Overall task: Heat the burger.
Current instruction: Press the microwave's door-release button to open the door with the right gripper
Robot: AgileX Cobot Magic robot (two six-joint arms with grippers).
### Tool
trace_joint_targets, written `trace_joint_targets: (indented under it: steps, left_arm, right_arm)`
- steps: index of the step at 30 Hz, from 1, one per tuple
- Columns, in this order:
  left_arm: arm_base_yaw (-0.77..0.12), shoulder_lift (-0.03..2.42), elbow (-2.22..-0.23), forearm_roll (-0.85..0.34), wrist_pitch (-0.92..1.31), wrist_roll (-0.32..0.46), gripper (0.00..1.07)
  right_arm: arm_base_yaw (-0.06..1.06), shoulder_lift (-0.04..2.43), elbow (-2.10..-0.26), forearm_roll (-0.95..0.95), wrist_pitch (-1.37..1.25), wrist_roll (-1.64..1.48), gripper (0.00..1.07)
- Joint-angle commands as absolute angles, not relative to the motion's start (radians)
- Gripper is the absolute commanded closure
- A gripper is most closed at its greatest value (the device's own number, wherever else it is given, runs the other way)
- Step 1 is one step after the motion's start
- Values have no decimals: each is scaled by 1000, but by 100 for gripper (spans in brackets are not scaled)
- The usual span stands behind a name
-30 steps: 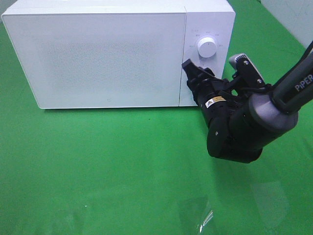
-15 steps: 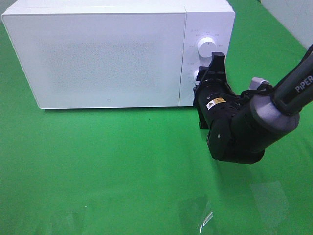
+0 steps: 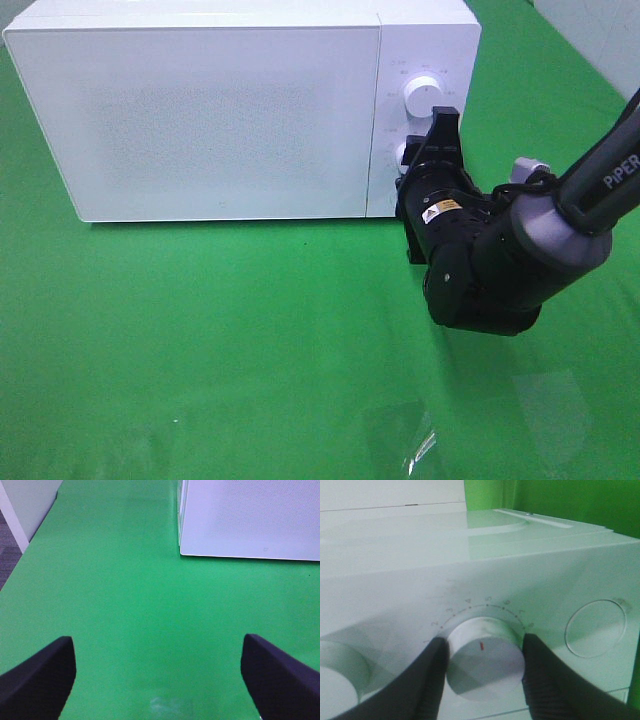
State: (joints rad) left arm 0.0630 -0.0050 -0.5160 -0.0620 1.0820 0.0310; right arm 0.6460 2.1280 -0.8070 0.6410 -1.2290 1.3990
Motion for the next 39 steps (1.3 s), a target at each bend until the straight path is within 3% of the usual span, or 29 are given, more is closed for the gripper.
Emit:
trace_joint_targets:
  steps: [1,5,7,10,11,14,17,29,39]
  left_arm:
    - [64,-21,-516,-71,1072,33,25]
    - [64,-21,-516,-71,1072,33,25]
    - [64,-21,-516,-71,1072,33,25]
    - [64,-21,-516,-71,1072,33,25]
    - [64,-21,-516,-71,1072,33,25]
    - [64,-21,-516,-70,1072,33,25]
    - [64,-21,-516,-71,1072,33,25]
    - [64,-21,-516,-70,1072,33,25]
    - [64,-21,-516,-70,1072,33,25]
  right_arm:
    - [652,2117,-833,545,-1273,1385,92]
    - [652,2115,-823,587,-1272,1380,81]
    - [652,2100,-798,612,-1272,1359,62]
    - [652,2095,-790,612,-1272,1357,57]
    - [652,2089,-769,607,-1268,1350,44]
    - [653,2086,-762,602,-1267,1347,41]
    - [655,2071,-719,566,-1243,1333,31]
    - [655,1917,-533,493,-1170,1178,33]
    - [652,1649,-462,497,-855,584,33]
